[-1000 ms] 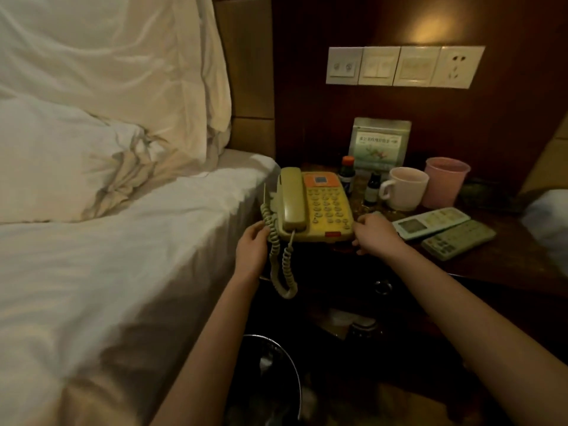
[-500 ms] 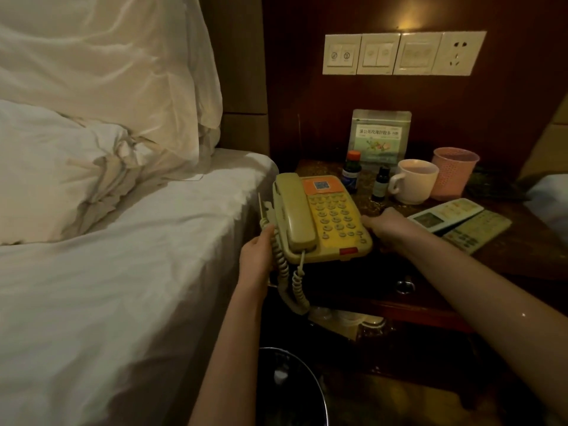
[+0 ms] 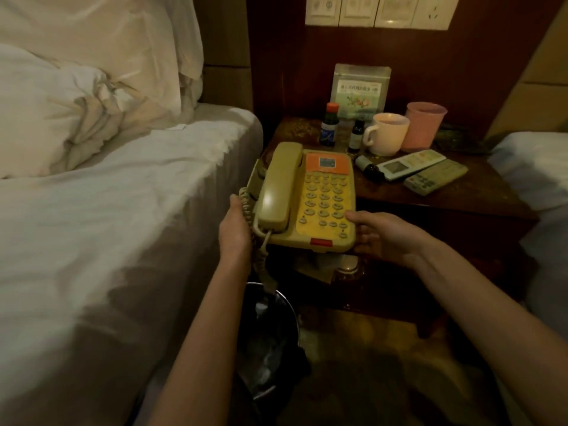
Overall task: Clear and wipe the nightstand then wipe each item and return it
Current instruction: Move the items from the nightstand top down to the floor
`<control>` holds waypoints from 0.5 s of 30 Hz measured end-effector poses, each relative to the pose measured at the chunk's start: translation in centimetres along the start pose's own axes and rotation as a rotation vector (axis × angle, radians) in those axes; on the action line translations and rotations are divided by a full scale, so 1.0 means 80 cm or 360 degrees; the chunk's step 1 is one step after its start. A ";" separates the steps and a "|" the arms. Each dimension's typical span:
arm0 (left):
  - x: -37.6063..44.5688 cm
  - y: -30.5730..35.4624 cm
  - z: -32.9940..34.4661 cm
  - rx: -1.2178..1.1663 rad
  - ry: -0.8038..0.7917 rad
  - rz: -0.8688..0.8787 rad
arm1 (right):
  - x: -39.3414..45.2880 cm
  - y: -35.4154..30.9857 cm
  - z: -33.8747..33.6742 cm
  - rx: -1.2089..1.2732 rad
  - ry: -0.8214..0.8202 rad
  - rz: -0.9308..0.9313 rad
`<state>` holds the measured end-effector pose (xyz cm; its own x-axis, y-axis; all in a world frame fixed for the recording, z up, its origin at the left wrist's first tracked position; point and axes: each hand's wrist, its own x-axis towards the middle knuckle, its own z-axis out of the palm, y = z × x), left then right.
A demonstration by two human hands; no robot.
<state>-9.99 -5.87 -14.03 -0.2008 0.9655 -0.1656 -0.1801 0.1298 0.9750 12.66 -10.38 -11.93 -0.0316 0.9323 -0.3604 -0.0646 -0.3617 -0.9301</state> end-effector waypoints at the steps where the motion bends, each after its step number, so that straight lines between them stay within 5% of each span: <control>1: -0.012 -0.005 -0.003 -0.0172 -0.0064 -0.0111 | -0.009 0.011 -0.001 -0.0004 -0.0011 -0.0041; 15: -0.142 -0.153 0.010 -0.0119 -0.0799 -0.0108 | -0.136 0.156 -0.097 -0.0005 0.0246 -0.0075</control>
<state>-4.75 -18.26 -23.99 0.2976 0.9473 -0.1186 -0.2489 0.1969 0.9483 19.95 -25.01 -20.14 0.1255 0.9380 -0.3230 -0.0596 -0.3179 -0.9462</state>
